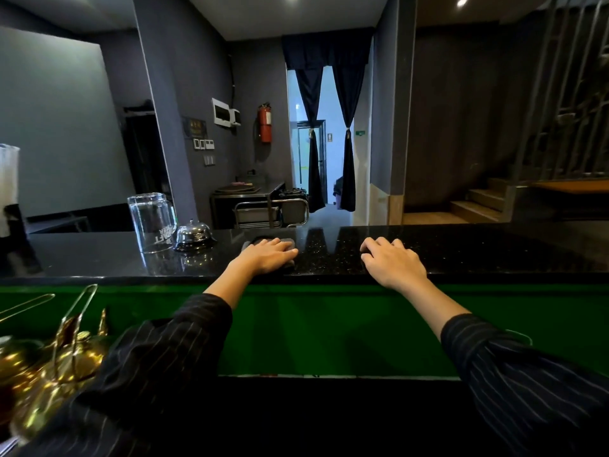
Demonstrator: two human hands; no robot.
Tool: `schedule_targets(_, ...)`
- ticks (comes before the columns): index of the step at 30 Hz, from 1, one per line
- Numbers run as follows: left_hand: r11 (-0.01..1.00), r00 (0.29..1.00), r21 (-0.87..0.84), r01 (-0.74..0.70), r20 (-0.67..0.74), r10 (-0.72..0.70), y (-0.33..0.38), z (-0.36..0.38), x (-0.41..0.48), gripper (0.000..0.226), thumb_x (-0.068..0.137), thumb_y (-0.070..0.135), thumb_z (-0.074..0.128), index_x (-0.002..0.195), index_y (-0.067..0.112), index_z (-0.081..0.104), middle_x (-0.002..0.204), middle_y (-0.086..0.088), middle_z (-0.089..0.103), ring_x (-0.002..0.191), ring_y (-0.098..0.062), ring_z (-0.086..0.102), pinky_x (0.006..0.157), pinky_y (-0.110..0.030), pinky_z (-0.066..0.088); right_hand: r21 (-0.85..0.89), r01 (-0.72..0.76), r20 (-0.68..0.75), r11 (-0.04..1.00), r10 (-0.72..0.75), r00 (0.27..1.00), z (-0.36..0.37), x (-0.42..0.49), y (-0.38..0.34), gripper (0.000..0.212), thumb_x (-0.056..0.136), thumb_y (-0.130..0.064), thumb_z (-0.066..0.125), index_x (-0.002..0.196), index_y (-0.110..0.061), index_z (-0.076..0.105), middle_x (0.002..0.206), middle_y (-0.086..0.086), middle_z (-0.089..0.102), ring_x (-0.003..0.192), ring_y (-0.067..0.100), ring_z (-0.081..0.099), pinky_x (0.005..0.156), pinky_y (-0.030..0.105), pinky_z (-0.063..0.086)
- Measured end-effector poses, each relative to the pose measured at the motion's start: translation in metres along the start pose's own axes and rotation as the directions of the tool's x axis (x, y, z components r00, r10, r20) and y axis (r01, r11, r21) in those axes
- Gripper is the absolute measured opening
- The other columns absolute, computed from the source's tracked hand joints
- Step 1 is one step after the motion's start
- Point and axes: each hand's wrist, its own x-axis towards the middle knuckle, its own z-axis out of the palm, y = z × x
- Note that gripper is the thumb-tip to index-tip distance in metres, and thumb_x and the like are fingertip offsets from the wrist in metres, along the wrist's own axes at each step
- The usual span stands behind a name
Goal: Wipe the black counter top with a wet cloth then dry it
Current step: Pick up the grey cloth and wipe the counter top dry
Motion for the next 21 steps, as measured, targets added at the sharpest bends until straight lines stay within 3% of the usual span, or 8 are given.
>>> schedule_targets(4, 0.989, 0.992, 0.08, -0.127, 0.0, 0.127, 0.003, 0.0, -0.042, 0.049, 0.101, 0.04, 0.022, 0.148, 0.026, 0.023, 0.159, -0.007, 0.015, 0.146, -0.028, 0.013, 0.116, -0.051, 0.011, 0.019, -0.015, 0.047, 1.0, 0.014, 0.999, -0.002, -0.007, -0.002, 0.033, 0.1, -0.034, 0.025, 0.125, -0.027, 0.047, 0.135, 0.003, 0.049, 0.122, 0.032, 0.042, 0.094, 0.048, 0.036)
schedule_targets(9, 0.993, 1.0, 0.117, 0.006, 0.009, -0.007, -0.045, -0.01, -0.068, 0.049, 0.103, 0.033, 0.022, 0.149, 0.018, 0.021, 0.16, -0.005, 0.011, 0.146, -0.026, 0.009, 0.114, -0.051, 0.014, 0.019, -0.017, 0.081, 1.0, 0.016, 0.997, -0.001, -0.006, -0.001, 0.036, 0.101, -0.035, 0.023, 0.13, -0.029, 0.045, 0.139, 0.002, 0.047, 0.126, 0.03, 0.041, 0.1, 0.049, 0.035)
schedule_targets(15, 0.989, 0.996, 0.119, 0.085, -0.011, -0.084, -0.063, -0.005, -0.044, 0.055, 0.097, 0.051, 0.019, 0.148, 0.03, 0.019, 0.16, -0.006, 0.011, 0.143, -0.036, 0.017, 0.114, -0.058, 0.016, -0.011, -0.024, 0.042, 1.0, 0.025, 0.999, 0.003, 0.001, -0.003, 0.033, 0.101, -0.033, 0.024, 0.126, -0.027, 0.046, 0.136, 0.004, 0.048, 0.123, 0.031, 0.042, 0.096, 0.049, 0.037)
schedule_targets(21, 0.977, 0.989, 0.157, -0.142, 0.054, 0.135, 0.007, 0.005, -0.006, 0.087, 0.07, 0.07, 0.004, 0.141, 0.028, 0.03, 0.159, -0.007, 0.015, 0.144, -0.035, 0.017, 0.113, -0.059, 0.017, 0.009, -0.005, -0.027, 1.0, 0.005, 1.0, 0.007, 0.001, -0.007, 0.036, 0.102, -0.034, 0.025, 0.129, -0.023, 0.046, 0.133, 0.005, 0.053, 0.12, 0.031, 0.047, 0.093, 0.046, 0.038)
